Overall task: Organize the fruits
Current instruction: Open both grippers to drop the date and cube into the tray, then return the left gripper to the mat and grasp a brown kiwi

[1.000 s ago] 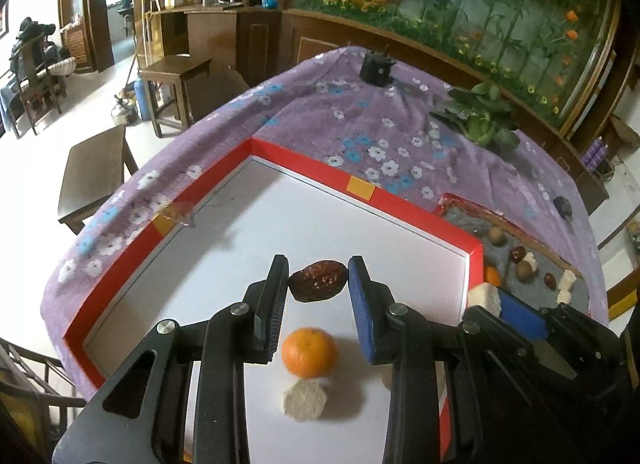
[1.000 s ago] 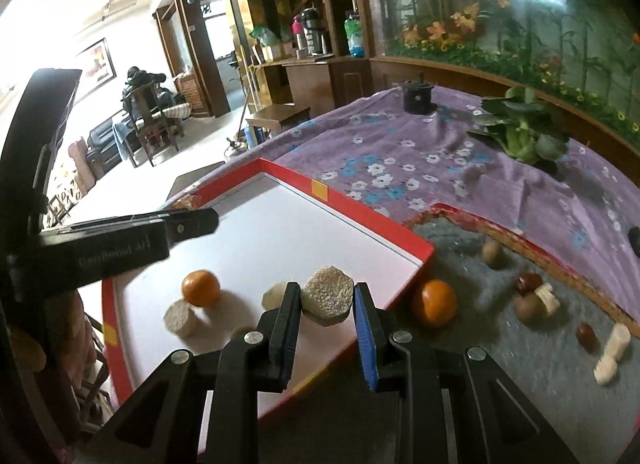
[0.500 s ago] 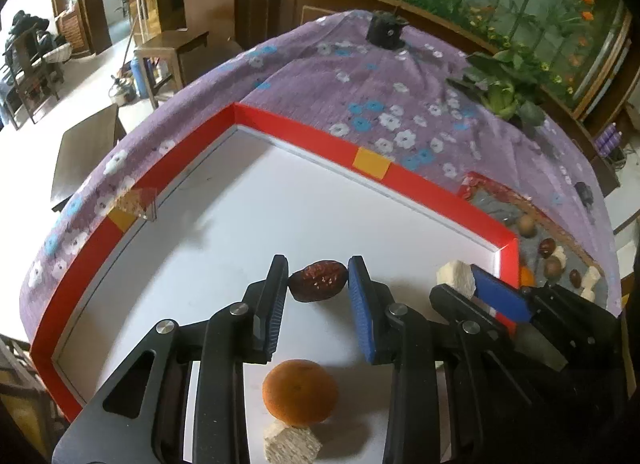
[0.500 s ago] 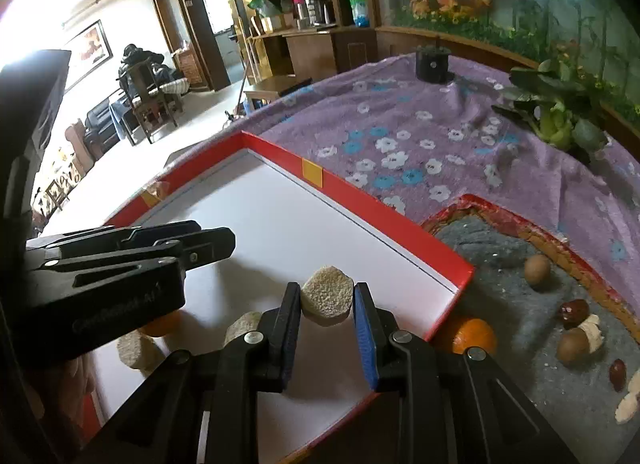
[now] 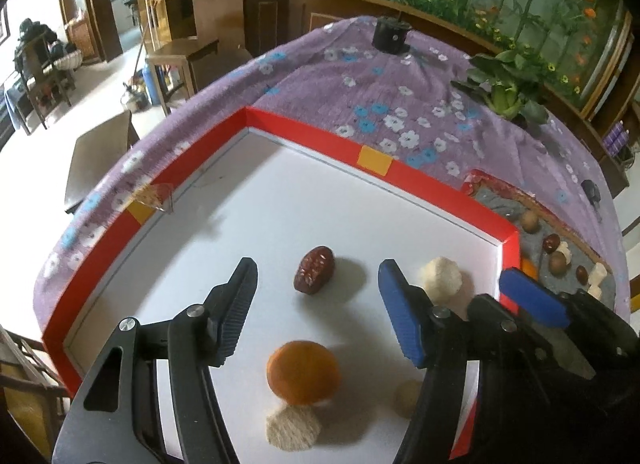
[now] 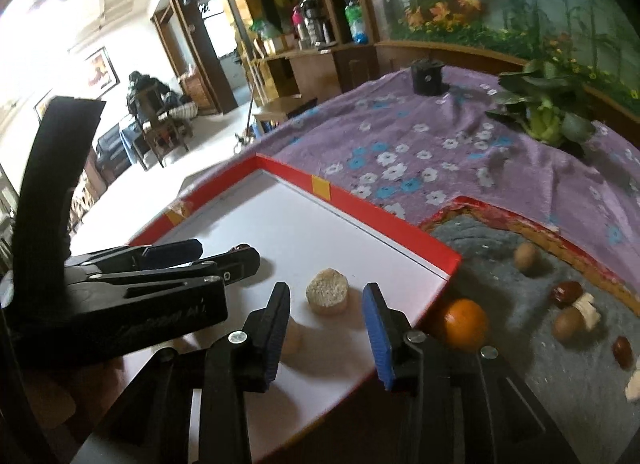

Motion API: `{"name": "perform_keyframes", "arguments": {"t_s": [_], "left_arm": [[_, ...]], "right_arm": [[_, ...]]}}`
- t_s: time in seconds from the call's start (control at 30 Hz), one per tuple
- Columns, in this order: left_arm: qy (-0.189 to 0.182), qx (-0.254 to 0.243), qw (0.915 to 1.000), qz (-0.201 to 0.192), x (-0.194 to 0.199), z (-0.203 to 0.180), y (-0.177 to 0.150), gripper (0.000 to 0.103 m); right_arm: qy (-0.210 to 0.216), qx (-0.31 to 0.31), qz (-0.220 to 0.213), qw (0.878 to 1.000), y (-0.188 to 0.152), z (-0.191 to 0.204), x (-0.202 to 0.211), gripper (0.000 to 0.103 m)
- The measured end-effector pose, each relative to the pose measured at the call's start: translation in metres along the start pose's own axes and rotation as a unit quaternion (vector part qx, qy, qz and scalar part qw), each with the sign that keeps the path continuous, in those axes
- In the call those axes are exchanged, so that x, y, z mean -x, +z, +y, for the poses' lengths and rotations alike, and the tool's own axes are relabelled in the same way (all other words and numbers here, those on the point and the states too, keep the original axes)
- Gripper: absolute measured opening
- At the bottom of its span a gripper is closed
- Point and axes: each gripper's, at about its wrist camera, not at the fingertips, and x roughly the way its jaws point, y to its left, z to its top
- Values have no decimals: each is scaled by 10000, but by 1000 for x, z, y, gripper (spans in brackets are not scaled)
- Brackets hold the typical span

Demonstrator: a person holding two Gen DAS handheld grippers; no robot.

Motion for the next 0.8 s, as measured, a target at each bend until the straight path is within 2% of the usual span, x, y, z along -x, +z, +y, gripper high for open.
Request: {"name": "perform_keyframes", "arguments": {"t_s": [0.2,0.27,0.37,0.57,0.8], "left_arm": [[-193,-144,9995,-228,25,-17,-6,63],[-290,-218,9990,-248,30,-26,-10,63],[-508,-305,9980,-209,36,-38,-15,63],[-900,-559,9944,-63,40,-73,-27,63],[-1126,-866,9898,47,40,-117,-35,63]], "right_arm": [[-272,53,-430,9987,-17,-6,46,38],[-366,53,-544,9978,-24,-11,60,48],[-592,28,-771,9953,-41,-23,84,51],[-1006,-418,-738,9913,-74,-68,121,54],[-1118,-747,-772,9879,-95,-104,149,54]]}}
